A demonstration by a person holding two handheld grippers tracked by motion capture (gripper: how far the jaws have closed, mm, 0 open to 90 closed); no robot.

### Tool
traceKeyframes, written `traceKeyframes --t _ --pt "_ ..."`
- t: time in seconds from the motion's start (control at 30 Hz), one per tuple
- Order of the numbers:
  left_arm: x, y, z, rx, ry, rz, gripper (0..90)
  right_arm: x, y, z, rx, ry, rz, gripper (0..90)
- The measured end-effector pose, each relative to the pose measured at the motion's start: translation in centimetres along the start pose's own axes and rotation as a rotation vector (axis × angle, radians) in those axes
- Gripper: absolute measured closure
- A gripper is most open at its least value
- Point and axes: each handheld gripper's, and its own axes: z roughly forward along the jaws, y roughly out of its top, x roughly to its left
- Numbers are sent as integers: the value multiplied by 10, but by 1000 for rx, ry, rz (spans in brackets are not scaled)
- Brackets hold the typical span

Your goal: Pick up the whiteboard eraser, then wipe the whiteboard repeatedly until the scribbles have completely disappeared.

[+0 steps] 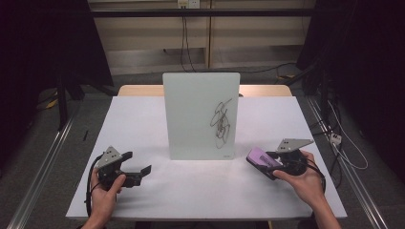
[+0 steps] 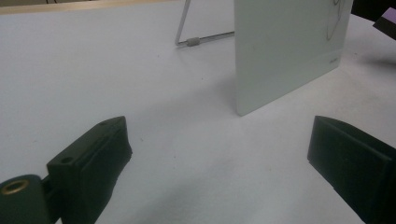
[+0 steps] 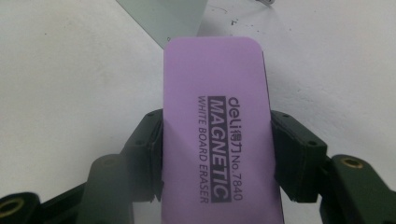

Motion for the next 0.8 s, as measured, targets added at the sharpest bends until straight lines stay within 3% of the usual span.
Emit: traceKeyframes --t 0.5,0.8 --pt "2 -3 -3 -4 11 -17 56 9 12 3 -52 44 -24 412" --pt "4 -2 -2 -5 -1 -36 57 15 45 9 -100 75 -83 412"
